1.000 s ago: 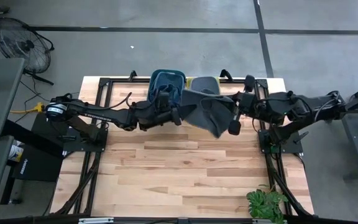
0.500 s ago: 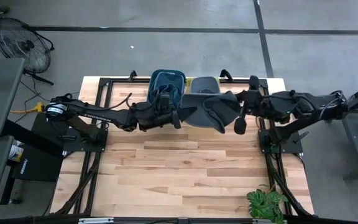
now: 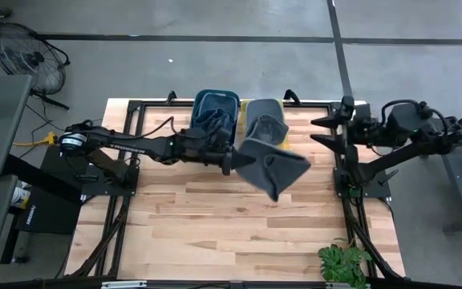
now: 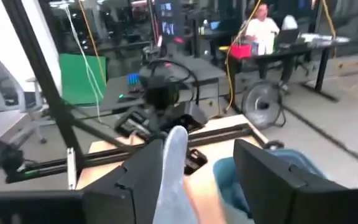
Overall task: Pick & Place hat
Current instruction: Put the gray cap into the yellow bin
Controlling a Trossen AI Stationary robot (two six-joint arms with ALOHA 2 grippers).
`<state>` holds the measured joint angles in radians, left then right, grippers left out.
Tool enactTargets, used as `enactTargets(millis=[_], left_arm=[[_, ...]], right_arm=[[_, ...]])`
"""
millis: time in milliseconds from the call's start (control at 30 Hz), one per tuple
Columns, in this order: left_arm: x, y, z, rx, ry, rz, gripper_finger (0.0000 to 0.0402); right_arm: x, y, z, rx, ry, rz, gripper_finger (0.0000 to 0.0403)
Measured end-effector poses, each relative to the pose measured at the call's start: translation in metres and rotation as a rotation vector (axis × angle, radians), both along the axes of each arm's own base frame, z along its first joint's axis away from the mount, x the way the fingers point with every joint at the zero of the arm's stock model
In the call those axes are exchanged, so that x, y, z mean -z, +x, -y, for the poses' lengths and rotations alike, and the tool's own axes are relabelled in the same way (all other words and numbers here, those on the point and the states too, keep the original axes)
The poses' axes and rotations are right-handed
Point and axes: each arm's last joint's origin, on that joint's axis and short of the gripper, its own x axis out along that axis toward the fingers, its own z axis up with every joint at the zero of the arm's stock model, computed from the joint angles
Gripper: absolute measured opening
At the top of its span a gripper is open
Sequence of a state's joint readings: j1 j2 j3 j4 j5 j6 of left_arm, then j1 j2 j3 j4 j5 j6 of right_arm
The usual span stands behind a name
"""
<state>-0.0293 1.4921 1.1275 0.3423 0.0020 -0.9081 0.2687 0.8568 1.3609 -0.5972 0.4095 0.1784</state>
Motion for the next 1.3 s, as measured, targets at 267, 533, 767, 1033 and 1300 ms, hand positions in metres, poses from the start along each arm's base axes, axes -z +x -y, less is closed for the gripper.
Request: enactTargets(millis=[267,533,767,1033,1300], left_arm=[[0.014,-0.002,-0.015,0.189,-0.048,-0.168,0.0004],[-0.003,0.0,-0.02,0.229,-0.014,-0.29,0.0004],[-0.016,0.019,-0.018,0.254,0.058,-0.418,0.0004],[-0.016,0.035,-0.019,0.243,0.094,-0.484,0.0004],[-0.006,0.043,-0.02,0.235,0.096,-0.499,0.0004]], right_arm=[[0.018,0.012,-0.005,-0.053,0.097,-0.169,0.0197],[0.037,0.046,-0.014,-0.049,0.121,-0.312,0.0197],[0.055,0.081,-0.008,-0.063,0.174,-0.418,0.0197],[0.063,0.1,-0.006,-0.08,0.207,-0.445,0.0197],[0.067,0.106,0.0,-0.051,0.228,-0.465,0.0197]])
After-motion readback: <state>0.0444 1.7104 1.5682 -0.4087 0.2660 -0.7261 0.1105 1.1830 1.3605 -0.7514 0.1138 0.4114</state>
